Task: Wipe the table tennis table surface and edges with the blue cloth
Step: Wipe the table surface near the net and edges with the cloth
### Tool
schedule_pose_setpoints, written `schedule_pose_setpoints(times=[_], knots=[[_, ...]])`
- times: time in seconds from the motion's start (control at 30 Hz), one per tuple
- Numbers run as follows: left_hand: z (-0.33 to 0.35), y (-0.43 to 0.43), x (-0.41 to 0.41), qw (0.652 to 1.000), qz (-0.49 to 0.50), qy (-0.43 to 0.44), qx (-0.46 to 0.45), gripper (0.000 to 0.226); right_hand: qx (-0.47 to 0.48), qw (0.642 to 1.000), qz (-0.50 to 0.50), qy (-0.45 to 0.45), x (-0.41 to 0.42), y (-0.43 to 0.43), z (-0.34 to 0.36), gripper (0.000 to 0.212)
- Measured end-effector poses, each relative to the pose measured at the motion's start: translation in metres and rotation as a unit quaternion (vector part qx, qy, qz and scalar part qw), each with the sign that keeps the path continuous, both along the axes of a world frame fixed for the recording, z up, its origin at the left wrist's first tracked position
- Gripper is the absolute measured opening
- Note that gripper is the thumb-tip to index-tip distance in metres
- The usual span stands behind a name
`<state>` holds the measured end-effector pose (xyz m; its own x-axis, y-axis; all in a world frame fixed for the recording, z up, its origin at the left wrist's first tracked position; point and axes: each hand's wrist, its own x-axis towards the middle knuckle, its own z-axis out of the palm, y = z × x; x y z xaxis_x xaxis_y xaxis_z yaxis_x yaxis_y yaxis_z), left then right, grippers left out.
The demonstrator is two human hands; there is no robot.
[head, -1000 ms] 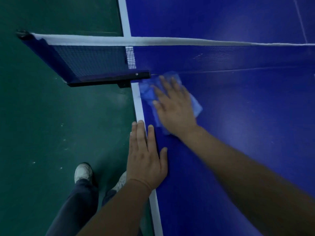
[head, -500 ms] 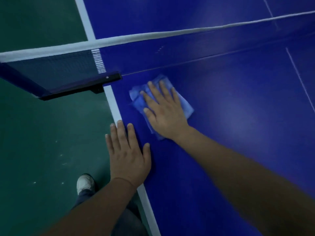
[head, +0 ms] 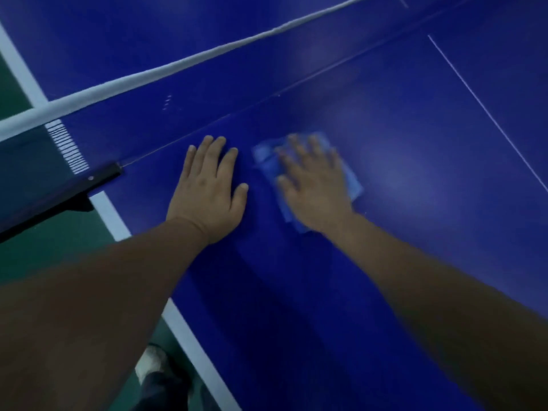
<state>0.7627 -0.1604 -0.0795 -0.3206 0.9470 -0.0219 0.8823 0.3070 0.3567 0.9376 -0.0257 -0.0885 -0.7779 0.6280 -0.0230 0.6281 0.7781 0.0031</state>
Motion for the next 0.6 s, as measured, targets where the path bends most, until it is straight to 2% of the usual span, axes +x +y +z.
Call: schedule_pose_setpoints(times=[0.07,0.13,0.2,0.23,0.27,0.33,0.37,0.4,0.43,0.5,0.57,0.6], knots=[[-0.004,0.001,-0.001,1.000,-0.019,0.017,-0.007,0.069,0.013,0.986,-0.162,-0.037,0.049,0.051,0.005,0.056],[-0.005,0.001,0.000,0.999,-0.029,0.014,0.007,0.066,-0.016,0.943,-0.331,-0.010,0.083,0.075,0.013,0.056],[-0.004,0.001,0.000,0.999,-0.031,0.009,0.016,0.063,-0.002,0.917,-0.398,0.024,0.067,0.056,0.012,0.056],[-0.003,0.002,0.000,0.999,-0.036,0.007,0.015,0.063,0.017,0.928,-0.372,0.027,0.048,0.034,0.007,0.056],[-0.003,0.002,-0.001,0.999,-0.041,0.004,0.009,0.062,0.023,0.951,-0.304,0.038,0.027,0.009,0.003,0.055],[-0.002,0.002,-0.002,0.999,-0.044,-0.001,0.001,0.062,-0.001,0.993,-0.106,0.058,0.005,-0.040,-0.007,0.053],[-0.002,0.002,-0.002,0.999,-0.046,-0.005,-0.001,0.062,-0.012,0.998,-0.031,0.054,0.012,-0.049,-0.008,0.052],[-0.002,0.002,-0.002,0.999,-0.046,-0.010,-0.002,0.061,-0.018,0.999,0.005,0.045,0.029,-0.041,-0.006,0.051],[-0.003,0.002,-0.003,0.999,-0.044,-0.011,0.000,0.061,-0.003,0.999,-0.010,0.035,0.055,-0.022,-0.005,0.051],[-0.003,0.002,-0.003,0.999,-0.042,-0.010,0.003,0.059,0.022,0.987,-0.160,-0.007,0.114,0.027,0.001,0.059],[-0.004,0.002,-0.003,0.999,-0.043,-0.006,0.003,0.058,-0.021,0.927,-0.373,-0.029,0.160,0.063,0.013,0.070],[-0.004,0.002,-0.002,0.999,-0.042,-0.005,0.001,0.058,-0.038,0.898,-0.437,-0.020,0.163,0.069,0.018,0.072]])
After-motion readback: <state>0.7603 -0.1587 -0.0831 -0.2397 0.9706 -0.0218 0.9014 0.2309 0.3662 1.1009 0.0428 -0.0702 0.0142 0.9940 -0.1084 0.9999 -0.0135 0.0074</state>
